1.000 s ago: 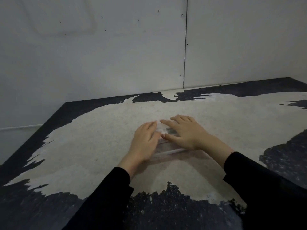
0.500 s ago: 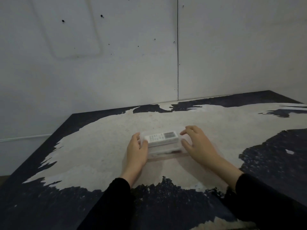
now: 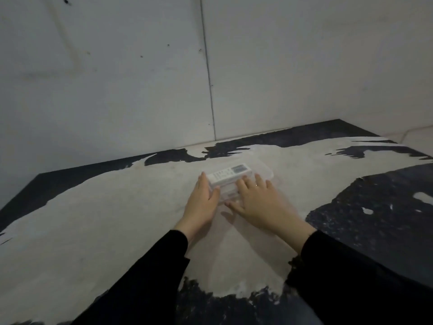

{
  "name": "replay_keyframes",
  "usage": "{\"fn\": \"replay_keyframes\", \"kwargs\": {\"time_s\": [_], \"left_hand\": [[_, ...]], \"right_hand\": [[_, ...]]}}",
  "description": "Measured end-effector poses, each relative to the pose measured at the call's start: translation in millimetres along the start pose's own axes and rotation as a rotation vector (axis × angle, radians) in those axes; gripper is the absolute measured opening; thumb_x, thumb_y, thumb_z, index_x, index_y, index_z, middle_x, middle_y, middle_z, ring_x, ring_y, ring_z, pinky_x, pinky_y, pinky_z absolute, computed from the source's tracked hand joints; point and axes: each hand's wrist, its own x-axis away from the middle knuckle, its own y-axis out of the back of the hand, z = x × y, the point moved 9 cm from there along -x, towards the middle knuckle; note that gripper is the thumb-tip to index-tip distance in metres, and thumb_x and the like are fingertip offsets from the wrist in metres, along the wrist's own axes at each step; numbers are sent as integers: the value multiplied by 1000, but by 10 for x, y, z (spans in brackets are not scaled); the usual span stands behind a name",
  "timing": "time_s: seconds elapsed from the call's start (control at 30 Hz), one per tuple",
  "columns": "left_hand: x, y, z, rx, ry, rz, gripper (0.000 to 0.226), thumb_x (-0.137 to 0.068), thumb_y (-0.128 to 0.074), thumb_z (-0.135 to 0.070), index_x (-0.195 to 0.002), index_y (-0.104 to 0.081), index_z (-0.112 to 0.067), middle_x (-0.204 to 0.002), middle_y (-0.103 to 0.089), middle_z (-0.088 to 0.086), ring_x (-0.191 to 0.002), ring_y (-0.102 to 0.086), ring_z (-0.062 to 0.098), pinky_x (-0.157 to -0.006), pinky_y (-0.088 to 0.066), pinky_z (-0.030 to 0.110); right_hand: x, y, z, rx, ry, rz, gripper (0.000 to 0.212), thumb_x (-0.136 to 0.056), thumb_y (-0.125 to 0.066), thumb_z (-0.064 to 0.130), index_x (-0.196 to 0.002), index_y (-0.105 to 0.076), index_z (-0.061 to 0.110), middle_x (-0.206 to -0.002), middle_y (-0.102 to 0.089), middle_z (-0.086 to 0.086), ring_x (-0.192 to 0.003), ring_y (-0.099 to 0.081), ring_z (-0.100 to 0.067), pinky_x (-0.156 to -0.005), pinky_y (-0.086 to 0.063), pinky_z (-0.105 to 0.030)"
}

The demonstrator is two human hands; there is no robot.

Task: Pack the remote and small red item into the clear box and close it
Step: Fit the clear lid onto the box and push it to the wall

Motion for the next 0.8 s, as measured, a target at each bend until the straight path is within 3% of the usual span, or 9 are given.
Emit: {"fn": "replay_keyframes", "kwargs": {"time_s": [0.13,0.3,0.4,0.57,0.7,0.8], "left_hand": [[-690,-645,-371,-74,-104,134,62,-95,-34,-38,-146,-15,-8,-157,-18,12,-144,-17,22,-117,-15,32],[-1421,-1404,-848,-178,-260,193,59,-95,-27,-39,-145,-19,-8,-156,-20,16,-144,-18,25,-117,-17,37],[-1845,-1865,-1138,-155,-268,245,58,-95,-25,-33,-145,-16,-4,-156,-17,19,-142,-22,30,-115,-20,40],[-2428,-2502,-1545,-187,-305,312,59,-96,-19,-35,-146,-10,-4,-158,-11,14,-145,-13,26,-117,-6,44],[-2821,-2883,-1782,-231,-329,329,61,-96,-18,-40,-146,-8,-6,-158,-8,12,-145,-10,27,-117,-6,43],[-3000,-3008,-1897,-229,-320,326,61,-97,-19,-41,-146,-8,-6,-157,-11,14,-144,-14,31,-117,-10,43]], "right_hand": [[-380,53,-766,-68,-256,-6,85,-83,-32,70,-140,-28,7,-149,-32,-21,-136,-25,-46,-107,-30,-56],[-821,82,-1747,-93,-451,-61,74,-89,-35,57,-140,-26,4,-147,-32,-28,-136,-21,-51,-110,-25,-54],[-1044,75,-2319,-86,-491,-98,71,-90,-35,56,-137,-29,3,-144,-37,-26,-134,-25,-49,-108,-28,-53],[-1355,79,-3147,-113,-532,-168,76,-88,-35,62,-136,-33,4,-141,-42,-24,-135,-23,-48,-107,-28,-54],[-1586,60,-3658,-110,-499,-193,78,-87,-36,63,-136,-31,2,-143,-39,-24,-136,-21,-47,-108,-28,-56],[-1744,22,-3906,-115,-483,-167,82,-86,-33,63,-139,-27,0,-145,-35,-27,-138,-18,-48,-115,-19,-56]]}}
